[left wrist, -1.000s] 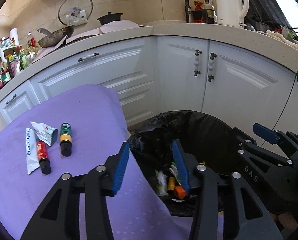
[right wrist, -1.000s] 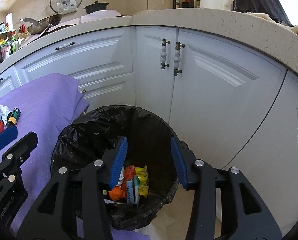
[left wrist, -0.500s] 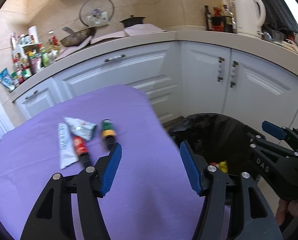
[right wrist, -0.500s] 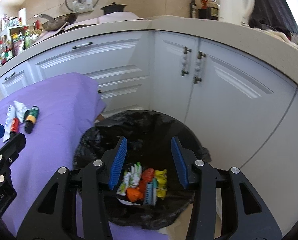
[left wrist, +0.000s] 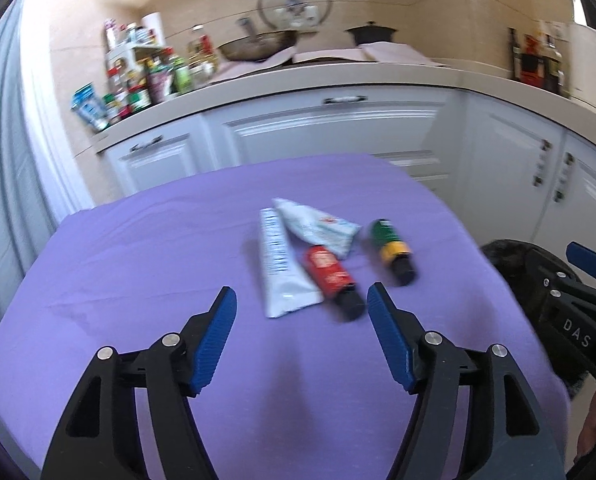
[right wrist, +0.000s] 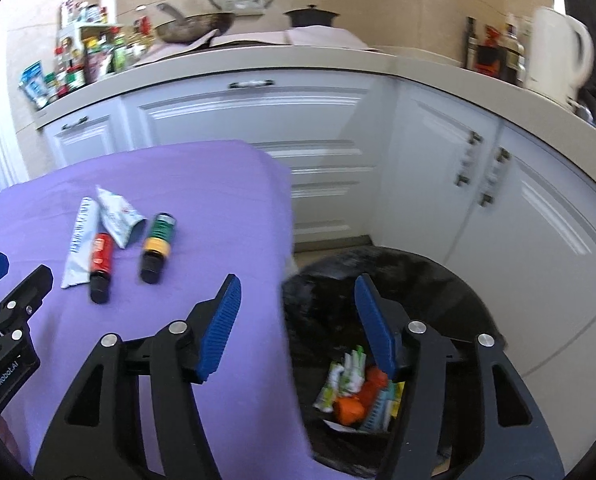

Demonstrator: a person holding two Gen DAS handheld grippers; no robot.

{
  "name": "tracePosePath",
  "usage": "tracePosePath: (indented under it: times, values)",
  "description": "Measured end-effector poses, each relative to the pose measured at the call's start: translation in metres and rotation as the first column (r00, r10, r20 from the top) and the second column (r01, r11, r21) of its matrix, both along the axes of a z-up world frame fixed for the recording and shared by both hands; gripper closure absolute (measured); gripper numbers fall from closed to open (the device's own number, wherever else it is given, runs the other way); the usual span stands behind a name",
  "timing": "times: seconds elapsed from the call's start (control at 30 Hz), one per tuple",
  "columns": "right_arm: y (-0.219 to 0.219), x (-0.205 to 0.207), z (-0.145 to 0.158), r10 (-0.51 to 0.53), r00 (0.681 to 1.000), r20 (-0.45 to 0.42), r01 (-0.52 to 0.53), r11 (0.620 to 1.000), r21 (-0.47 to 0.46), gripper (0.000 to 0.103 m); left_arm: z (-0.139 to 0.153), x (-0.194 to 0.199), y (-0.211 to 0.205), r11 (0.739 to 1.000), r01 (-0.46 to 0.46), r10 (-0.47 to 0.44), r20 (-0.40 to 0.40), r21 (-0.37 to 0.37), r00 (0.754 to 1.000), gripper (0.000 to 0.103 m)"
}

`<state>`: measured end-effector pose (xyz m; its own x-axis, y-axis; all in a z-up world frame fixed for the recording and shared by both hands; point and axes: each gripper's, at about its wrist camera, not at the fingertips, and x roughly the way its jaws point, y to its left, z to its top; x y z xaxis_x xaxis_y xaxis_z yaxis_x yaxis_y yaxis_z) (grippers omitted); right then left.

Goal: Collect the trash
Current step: 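Move both tools back over the table toward the green bottle, then grasp the green-and-yellow bottle with right while left grasps the red bottle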

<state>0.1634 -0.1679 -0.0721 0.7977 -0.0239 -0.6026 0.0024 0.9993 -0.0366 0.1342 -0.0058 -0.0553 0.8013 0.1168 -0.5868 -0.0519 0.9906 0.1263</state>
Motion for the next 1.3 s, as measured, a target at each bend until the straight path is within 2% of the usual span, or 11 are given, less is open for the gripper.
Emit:
tracePosePath:
  times: [0.13, 0.43, 0.7, 0.73, 0.77, 0.83, 0.97, 1.3]
  values:
    - [0.023, 0.017, 0.001, 0.037, 0.999, -0.011, -0.037, 0.999, -0.005, 0.041, -0.001, 0.005, 0.025, 0.998, -0.058, 0.058, 0.001, -0.009, 0.998, 0.033]
    - [0.07, 0.053, -0.005, 0.103, 0.993, -0.056, -0.106, 0.994, -0.04, 0.041, -0.007, 0.016, 0.07, 0.987, -0.161, 0.161, -0.022, -0.019, 0.987, 0.031]
    - [0.095, 0.079, -0.02, 0.137, 0.981, -0.138, -0.148, 0.987, -0.067, 0.043, -0.013, 0.02, 0.089, 0.981, -0.194, 0.193, -0.04, -0.028, 0.98, 0.03]
    - [0.096, 0.081, -0.021, 0.139, 0.98, -0.146, -0.15, 0.986, -0.07, 0.045, -0.014, 0.021, 0.089, 0.981, -0.194, 0.193, -0.043, -0.028, 0.98, 0.03]
    - [0.097, 0.082, -0.022, 0.138, 0.978, -0.154, -0.151, 0.986, -0.072, 0.052, -0.015, 0.021, 0.09, 0.981, -0.193, 0.192, -0.045, -0.031, 0.98, 0.03]
    - [0.098, 0.087, -0.027, 0.143, 0.972, -0.184, -0.157, 0.985, -0.068, 0.056, -0.016, 0.022, 0.09, 0.981, -0.192, 0.19, -0.049, -0.036, 0.981, 0.03]
    - [0.096, 0.089, -0.031, 0.158, 0.965, -0.208, -0.171, 0.984, -0.043, 0.08, -0.016, 0.025, 0.089, 0.982, -0.184, 0.182, -0.054, -0.043, 0.982, 0.03]
    - [0.077, 0.068, -0.02, 0.144, 0.977, -0.156, -0.148, 0.989, -0.018, 0.08, -0.011, 0.024, 0.064, 0.989, -0.137, 0.134, -0.05, -0.051, 0.99, 0.03]
